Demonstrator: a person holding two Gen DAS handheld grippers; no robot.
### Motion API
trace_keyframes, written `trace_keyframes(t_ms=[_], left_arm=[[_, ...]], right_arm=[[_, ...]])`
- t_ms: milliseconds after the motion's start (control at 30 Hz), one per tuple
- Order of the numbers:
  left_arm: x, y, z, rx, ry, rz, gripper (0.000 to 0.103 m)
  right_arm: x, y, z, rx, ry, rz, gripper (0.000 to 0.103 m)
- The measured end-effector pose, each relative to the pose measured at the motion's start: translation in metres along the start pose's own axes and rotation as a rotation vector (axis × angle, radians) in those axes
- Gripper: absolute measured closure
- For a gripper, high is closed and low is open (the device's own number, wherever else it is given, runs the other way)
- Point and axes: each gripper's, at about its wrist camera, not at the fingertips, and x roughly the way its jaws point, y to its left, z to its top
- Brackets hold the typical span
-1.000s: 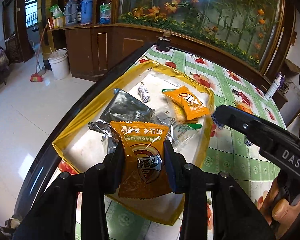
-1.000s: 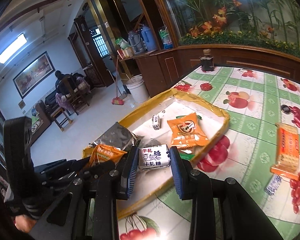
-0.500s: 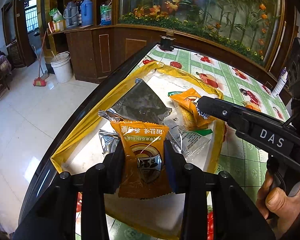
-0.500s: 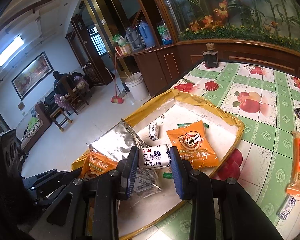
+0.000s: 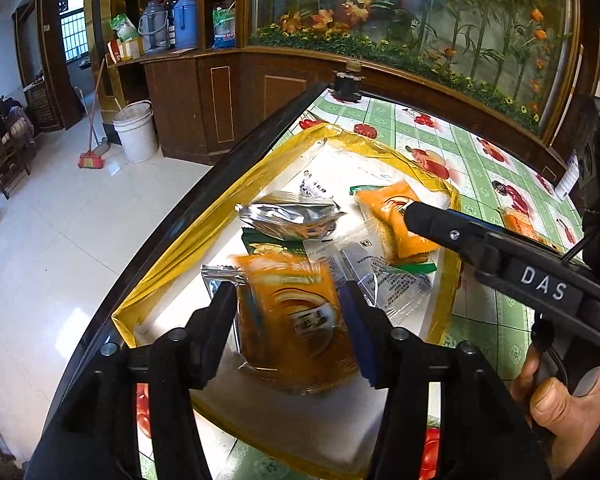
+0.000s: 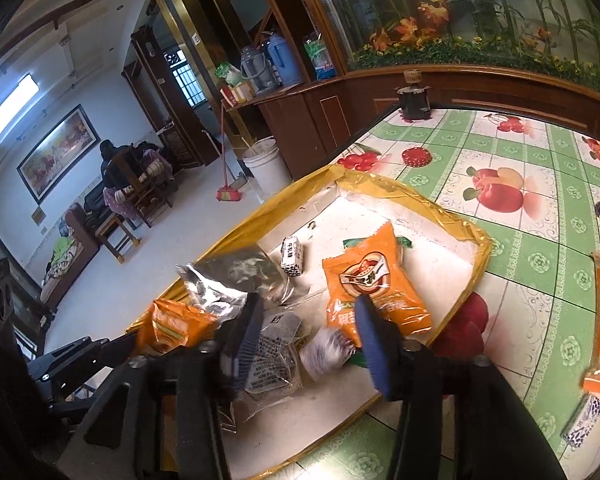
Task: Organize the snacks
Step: 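Carry the orange bag and milk candy over the yellow tray and open both grippers, then move both grippers back toward the remaining snacks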
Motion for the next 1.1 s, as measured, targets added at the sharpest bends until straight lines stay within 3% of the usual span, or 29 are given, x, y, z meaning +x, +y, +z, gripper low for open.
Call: trace_keyframes(t_ms=[233, 667, 1100], left_arm=[[-0.014, -0.01, 0.0, 0.02, -0.034, 0.004, 0.03], [-0.036, -0.034, -0.005, 0.056, -0.063, -0.018, 0.029], [-0.052, -0.066, -0.015, 0.108, -0.07, -0.061, 0.027]], right_arm=[[-0.026, -0.006, -0.003, 0.019, -0.034, -0.007, 0.046], [-0.08, -0.031, -0.026, 0.067, -0.077, -0.061, 0.045], [-0.145, -0.078, -0.062, 0.142, -0.119, -0.165, 0.037]])
